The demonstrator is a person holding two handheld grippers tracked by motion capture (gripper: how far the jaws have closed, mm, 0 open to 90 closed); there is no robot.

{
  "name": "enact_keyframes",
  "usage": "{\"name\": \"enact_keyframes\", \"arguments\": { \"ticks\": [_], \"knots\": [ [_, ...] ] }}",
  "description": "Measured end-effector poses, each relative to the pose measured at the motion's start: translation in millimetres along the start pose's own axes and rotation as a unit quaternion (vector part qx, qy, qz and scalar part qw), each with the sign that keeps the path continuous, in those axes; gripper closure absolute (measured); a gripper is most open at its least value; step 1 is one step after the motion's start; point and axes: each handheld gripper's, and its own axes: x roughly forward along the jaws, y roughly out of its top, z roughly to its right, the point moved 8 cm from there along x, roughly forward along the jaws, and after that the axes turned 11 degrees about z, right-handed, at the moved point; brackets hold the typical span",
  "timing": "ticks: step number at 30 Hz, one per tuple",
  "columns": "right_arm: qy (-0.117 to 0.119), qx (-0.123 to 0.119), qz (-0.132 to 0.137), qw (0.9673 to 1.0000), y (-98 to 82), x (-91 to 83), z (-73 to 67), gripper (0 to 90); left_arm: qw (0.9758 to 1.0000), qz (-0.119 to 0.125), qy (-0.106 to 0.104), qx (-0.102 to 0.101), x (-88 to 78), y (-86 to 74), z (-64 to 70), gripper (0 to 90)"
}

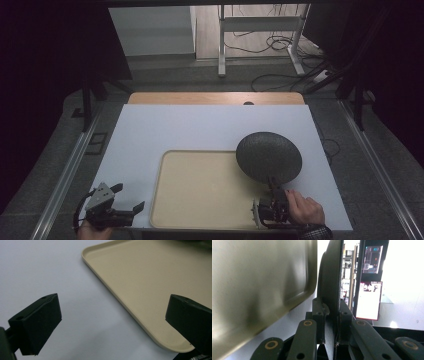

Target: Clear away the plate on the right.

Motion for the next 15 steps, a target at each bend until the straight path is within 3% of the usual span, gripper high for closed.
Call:
{"name": "enact_keyframes", "arguments": {
  "ticks": [2, 4, 5, 6, 7, 8, 9, 10, 15],
  "knots": [
    [0.006, -0.003, -0.007, 1.0000, 3.9, -4.0, 0.5, 80.3, 1.0000, 0.000, 0.000, 0.000, 0.0, 0.1, 0.0, 0.0],
    [-0.002, -0.002, 0.009, 1.0000, 7.8, -2.5, -0.1, 80.2, 1.0000, 0.000, 0.000, 0.000, -0.1, 0.1, 0.0, 0.0],
    [-0.037, -0.016, -0.011, 0.9991, 8.3, -7.3, 3.7, 80.2, 1.0000, 0.000, 0.000, 0.000, 0.0, 0.1, 0.0, 0.0],
    [-0.013, -0.002, 0.021, 0.9997, 12.6, -2.7, 0.0, 80.1, 1.0000, 0.000, 0.000, 0.000, 0.0, 0.1, 0.1, 0.0],
    [-0.018, -0.016, -0.007, 0.9997, 12.8, -8.4, 2.1, 80.0, 1.0000, 0.000, 0.000, 0.000, 0.0, 0.1, 0.1, 0.0],
    [0.003, -0.006, 0.004, 1.0000, 14.8, -7.9, -0.4, 79.9, 1.0000, 0.000, 0.000, 0.000, -0.1, 0.1, 0.1, 0.0],
    [-0.023, -0.005, 0.027, 0.9994, 17.9, -4.4, 0.6, 79.9, 1.0000, 0.000, 0.000, 0.000, 0.0, 0.1, 0.0, 0.0],
    [-0.002, -0.004, 0.017, 0.9998, 18.6, -6.6, -1.2, 79.8, 1.0000, 0.000, 0.000, 0.000, -0.1, 0.1, -0.1, 0.0],
    [-0.003, -0.006, 0.024, 0.9997, 26.2, -9.4, -2.5, 79.6, 1.0000, 0.000, 0.000, 0.000, -0.1, 0.1, 0.0, 0.0]
  ]
}}
